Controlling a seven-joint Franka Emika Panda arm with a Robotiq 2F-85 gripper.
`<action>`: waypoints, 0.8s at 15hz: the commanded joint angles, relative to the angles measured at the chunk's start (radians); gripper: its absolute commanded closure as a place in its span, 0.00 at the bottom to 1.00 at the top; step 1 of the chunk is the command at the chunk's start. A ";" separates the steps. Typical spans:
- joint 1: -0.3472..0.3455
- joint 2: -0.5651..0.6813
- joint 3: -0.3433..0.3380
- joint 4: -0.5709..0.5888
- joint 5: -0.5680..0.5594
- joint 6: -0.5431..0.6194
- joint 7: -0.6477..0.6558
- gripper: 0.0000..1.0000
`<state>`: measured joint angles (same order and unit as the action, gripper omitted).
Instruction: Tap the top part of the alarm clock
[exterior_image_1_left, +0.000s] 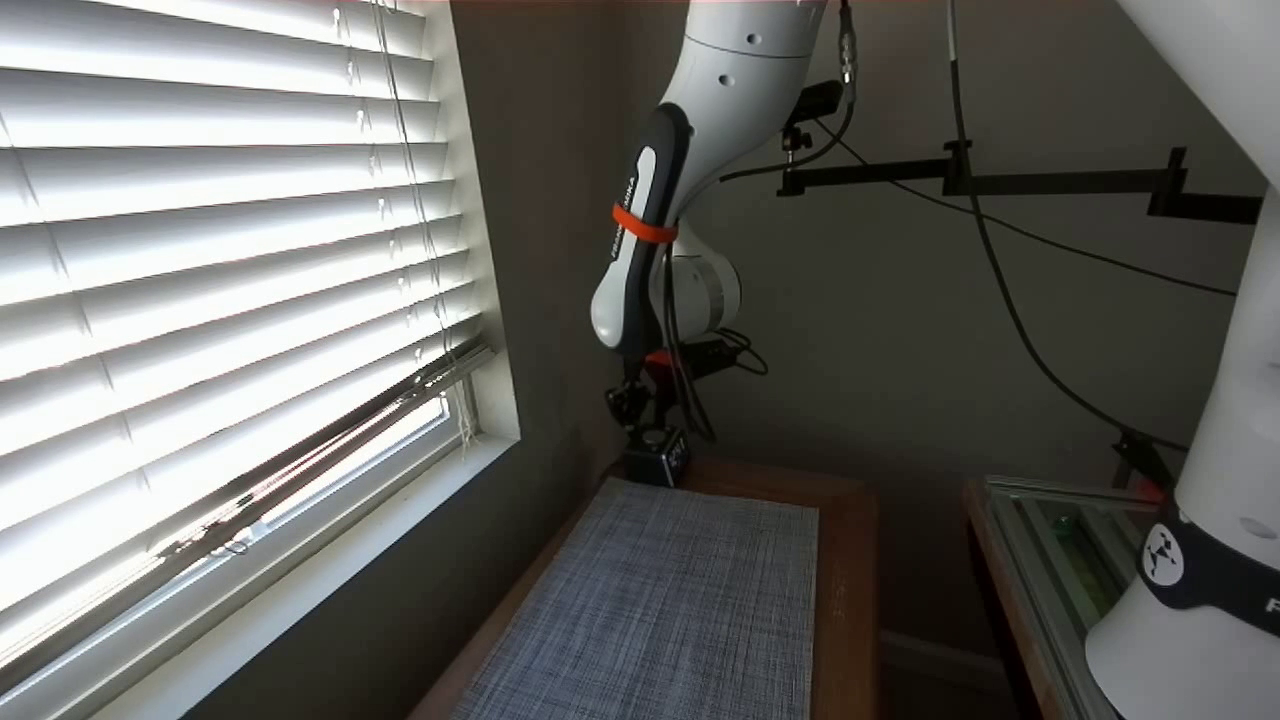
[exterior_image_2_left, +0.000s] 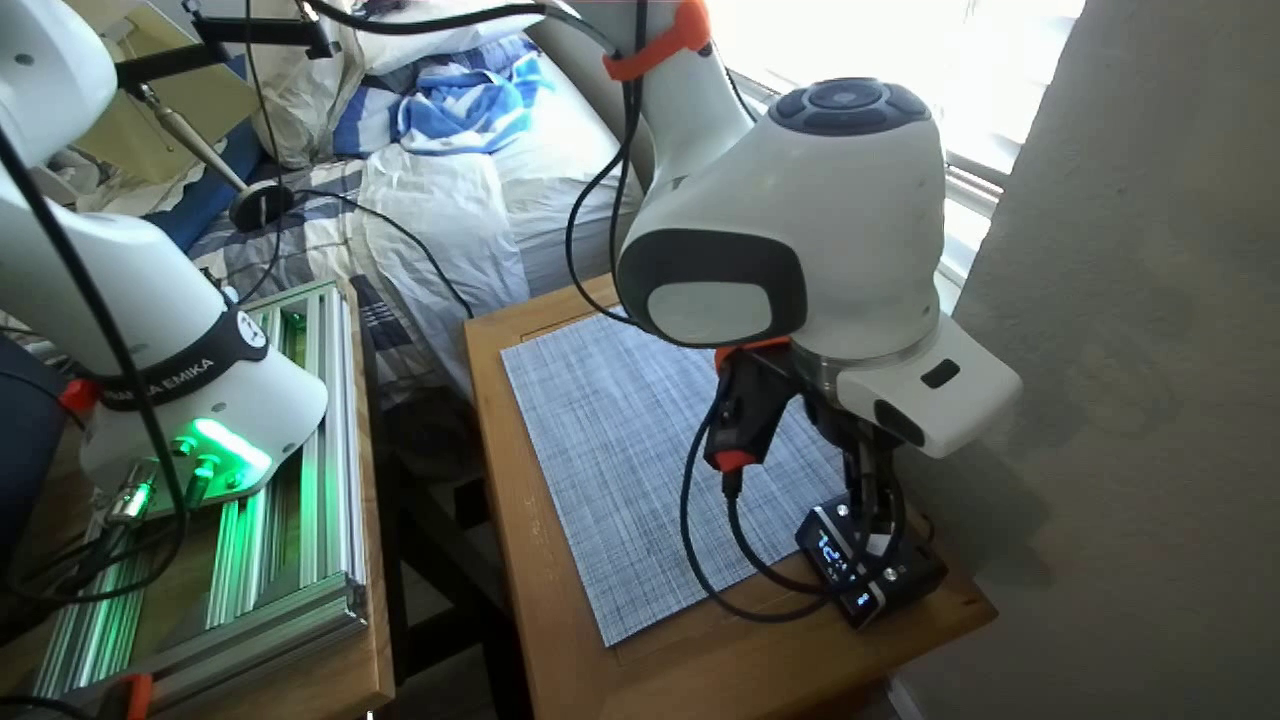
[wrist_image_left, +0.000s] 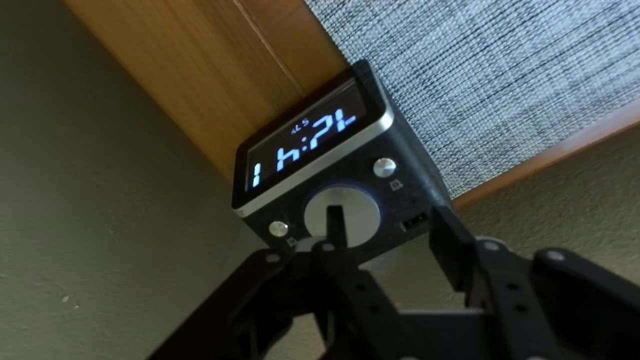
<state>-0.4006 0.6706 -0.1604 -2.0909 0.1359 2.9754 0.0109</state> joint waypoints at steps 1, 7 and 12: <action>0.005 -0.027 -0.007 -0.030 -0.002 0.017 -0.005 0.19; 0.008 -0.039 -0.008 -0.040 -0.007 0.020 -0.012 0.00; 0.009 -0.078 -0.006 -0.066 -0.014 0.034 -0.028 0.00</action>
<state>-0.3972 0.6485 -0.1616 -2.0987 0.1333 2.9768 0.0022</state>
